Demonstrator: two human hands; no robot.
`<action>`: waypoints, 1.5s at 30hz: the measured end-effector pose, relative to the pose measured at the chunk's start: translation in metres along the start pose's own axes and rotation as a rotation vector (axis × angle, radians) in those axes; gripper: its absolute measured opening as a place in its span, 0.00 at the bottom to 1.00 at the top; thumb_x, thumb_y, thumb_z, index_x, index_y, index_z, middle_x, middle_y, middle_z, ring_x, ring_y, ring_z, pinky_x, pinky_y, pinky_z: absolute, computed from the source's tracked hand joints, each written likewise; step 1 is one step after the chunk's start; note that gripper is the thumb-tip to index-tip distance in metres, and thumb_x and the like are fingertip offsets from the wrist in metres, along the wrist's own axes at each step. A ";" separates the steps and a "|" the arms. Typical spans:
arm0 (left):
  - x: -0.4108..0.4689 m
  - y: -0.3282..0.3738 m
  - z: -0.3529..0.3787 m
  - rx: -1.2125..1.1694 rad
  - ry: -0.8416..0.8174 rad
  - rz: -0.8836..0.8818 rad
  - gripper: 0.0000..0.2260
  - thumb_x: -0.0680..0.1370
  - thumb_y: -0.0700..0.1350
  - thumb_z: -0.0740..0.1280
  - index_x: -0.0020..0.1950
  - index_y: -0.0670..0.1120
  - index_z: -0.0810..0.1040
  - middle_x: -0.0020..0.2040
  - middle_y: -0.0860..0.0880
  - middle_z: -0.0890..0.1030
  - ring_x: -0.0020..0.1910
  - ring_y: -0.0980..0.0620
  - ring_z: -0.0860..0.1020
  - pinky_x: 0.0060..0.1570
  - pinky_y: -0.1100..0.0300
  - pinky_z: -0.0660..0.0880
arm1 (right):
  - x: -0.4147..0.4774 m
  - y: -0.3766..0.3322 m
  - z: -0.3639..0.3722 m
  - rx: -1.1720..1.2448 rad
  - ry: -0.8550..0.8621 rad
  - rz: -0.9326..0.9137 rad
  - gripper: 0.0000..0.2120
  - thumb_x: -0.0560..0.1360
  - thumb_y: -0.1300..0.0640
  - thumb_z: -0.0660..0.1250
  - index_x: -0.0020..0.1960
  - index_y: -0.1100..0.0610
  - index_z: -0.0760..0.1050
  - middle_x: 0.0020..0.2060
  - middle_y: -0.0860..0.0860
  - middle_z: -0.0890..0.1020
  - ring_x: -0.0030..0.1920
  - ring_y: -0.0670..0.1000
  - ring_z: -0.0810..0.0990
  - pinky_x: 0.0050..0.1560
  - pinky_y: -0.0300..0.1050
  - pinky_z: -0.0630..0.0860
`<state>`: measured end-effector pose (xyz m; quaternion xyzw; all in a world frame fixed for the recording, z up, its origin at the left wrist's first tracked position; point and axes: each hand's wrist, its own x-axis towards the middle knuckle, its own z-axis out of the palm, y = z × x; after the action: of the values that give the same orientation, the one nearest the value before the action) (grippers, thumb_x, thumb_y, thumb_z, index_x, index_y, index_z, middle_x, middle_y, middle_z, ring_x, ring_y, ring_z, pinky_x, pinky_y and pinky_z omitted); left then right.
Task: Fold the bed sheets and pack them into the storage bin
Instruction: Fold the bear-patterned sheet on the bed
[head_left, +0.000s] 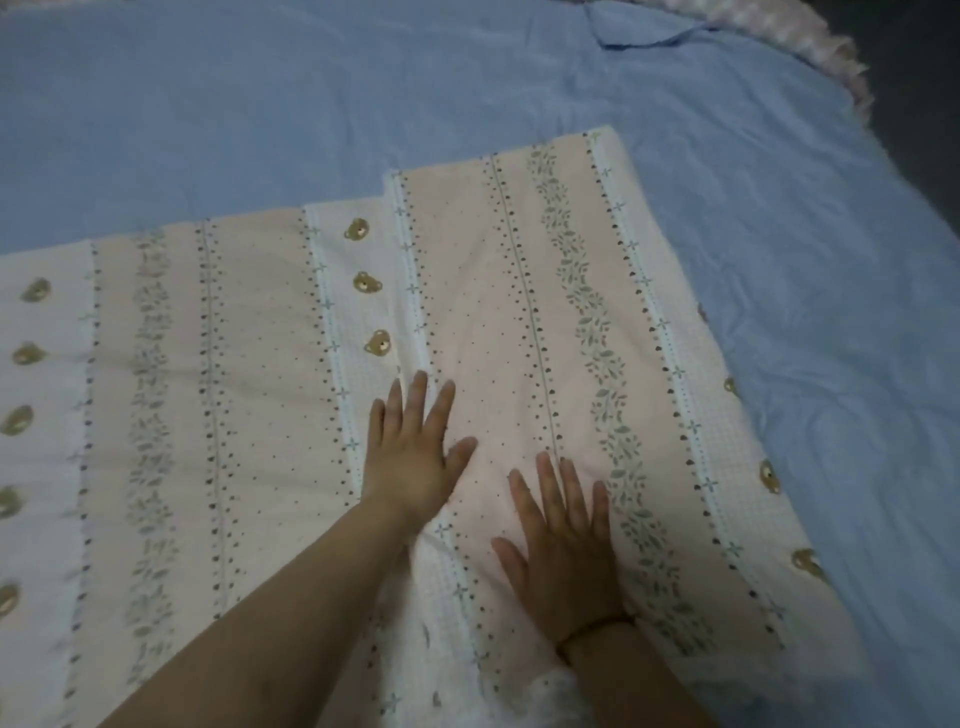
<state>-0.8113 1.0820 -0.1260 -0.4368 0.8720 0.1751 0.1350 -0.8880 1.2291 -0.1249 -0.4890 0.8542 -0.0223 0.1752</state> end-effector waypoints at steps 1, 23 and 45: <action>-0.003 0.000 0.005 0.026 0.012 -0.008 0.37 0.62 0.65 0.26 0.71 0.54 0.30 0.76 0.48 0.36 0.75 0.46 0.36 0.65 0.55 0.28 | 0.001 0.002 0.006 -0.014 -0.016 0.000 0.29 0.78 0.41 0.35 0.66 0.53 0.64 0.64 0.57 0.74 0.66 0.57 0.64 0.68 0.56 0.46; -0.132 0.041 0.023 -0.573 0.102 -0.019 0.19 0.79 0.37 0.59 0.71 0.45 0.67 0.76 0.47 0.55 0.73 0.49 0.59 0.67 0.65 0.57 | -0.079 0.149 -0.045 0.713 0.392 0.755 0.18 0.77 0.61 0.61 0.65 0.66 0.69 0.63 0.62 0.73 0.63 0.61 0.70 0.62 0.45 0.65; -0.157 0.114 0.032 -0.168 -0.042 -0.157 0.46 0.61 0.65 0.25 0.77 0.50 0.42 0.77 0.47 0.40 0.75 0.48 0.38 0.65 0.54 0.26 | -0.041 0.166 -0.095 0.924 -0.124 0.460 0.29 0.79 0.59 0.59 0.75 0.54 0.51 0.71 0.50 0.63 0.70 0.49 0.63 0.70 0.41 0.57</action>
<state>-0.8095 1.2715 -0.0726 -0.5099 0.8143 0.2453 0.1296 -1.0368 1.3369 -0.0595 -0.1606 0.8287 -0.3290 0.4234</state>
